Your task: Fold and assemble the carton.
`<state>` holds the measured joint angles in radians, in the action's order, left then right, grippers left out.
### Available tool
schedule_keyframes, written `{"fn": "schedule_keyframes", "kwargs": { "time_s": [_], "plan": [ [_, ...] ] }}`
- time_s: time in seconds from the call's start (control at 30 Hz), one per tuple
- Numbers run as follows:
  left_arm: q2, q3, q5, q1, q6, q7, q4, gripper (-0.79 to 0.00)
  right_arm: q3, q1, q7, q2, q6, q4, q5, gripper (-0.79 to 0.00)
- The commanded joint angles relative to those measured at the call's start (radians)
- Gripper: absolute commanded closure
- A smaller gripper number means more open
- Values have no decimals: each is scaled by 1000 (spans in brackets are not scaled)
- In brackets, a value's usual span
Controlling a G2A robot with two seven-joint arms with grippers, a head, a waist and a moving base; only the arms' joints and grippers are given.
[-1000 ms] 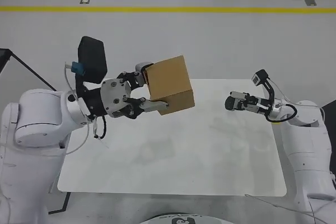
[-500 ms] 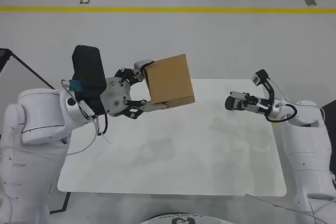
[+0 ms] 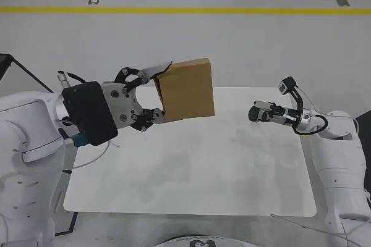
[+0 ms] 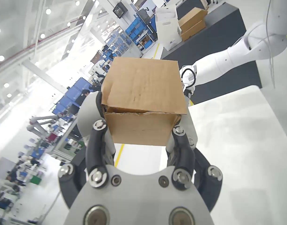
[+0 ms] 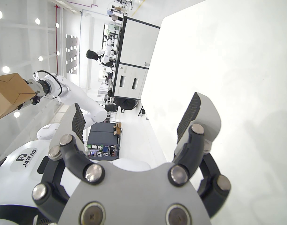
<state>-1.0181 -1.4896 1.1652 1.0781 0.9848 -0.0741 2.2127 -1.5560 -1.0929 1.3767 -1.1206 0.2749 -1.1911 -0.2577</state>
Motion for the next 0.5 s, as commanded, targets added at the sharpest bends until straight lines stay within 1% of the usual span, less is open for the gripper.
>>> {"fn": "schedule_keyframes", "kwargs": {
  "time_s": [0.0,0.1,0.27,0.4,0.47],
  "plan": [
    [-1,7,122,-2,1,99,1,0,0,0,0,0,0,0,0,-785],
    [0,18,300,-8,-9,242,7,0,0,0,0,0,0,0,0,-785],
    [7,41,536,10,-83,477,-14,0,0,0,0,0,0,0,0,-785],
    [18,46,707,23,-166,631,-29,0,0,0,0,0,0,0,0,-785],
    [22,46,753,34,-203,687,-42,0,0,0,0,0,0,0,0,-785]
  ]
}}
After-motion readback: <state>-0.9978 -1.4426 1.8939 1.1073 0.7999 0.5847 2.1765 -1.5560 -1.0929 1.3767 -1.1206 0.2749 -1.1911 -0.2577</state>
